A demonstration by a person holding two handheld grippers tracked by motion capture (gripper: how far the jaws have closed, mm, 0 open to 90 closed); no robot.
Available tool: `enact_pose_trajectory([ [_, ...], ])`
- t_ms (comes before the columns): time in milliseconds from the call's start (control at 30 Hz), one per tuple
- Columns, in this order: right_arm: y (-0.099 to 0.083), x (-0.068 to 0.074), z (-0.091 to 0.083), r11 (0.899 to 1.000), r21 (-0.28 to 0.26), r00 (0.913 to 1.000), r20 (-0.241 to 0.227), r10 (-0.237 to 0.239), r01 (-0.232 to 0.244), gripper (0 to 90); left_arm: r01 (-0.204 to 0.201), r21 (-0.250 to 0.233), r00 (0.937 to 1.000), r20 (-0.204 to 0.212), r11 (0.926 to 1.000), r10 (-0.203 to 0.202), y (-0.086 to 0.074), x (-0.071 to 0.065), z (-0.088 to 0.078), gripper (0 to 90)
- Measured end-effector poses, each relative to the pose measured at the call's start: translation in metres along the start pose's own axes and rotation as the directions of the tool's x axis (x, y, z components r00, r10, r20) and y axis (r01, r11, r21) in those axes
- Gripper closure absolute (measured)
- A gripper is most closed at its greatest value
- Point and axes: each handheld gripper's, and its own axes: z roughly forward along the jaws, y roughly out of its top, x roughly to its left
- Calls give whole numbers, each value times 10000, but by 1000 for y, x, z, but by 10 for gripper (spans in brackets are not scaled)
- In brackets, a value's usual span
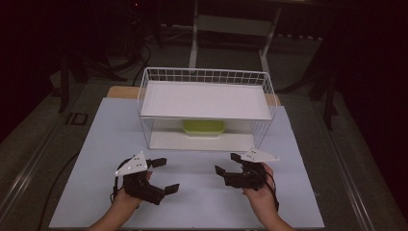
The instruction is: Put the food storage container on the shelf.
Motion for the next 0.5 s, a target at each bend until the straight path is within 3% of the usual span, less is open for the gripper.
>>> enact_pose_trajectory([
  [167,-9,-4,-13,9998,-127,9998,70,-172,173,205,29,102,9999,-116,9999,-28,-8,-2,-8,1],
  [500,-25,-8,-35,9997,-258,10000,-40,-16,15,187,-5,56,9997,-260,10000,6,-18,-2,-23,1],
])
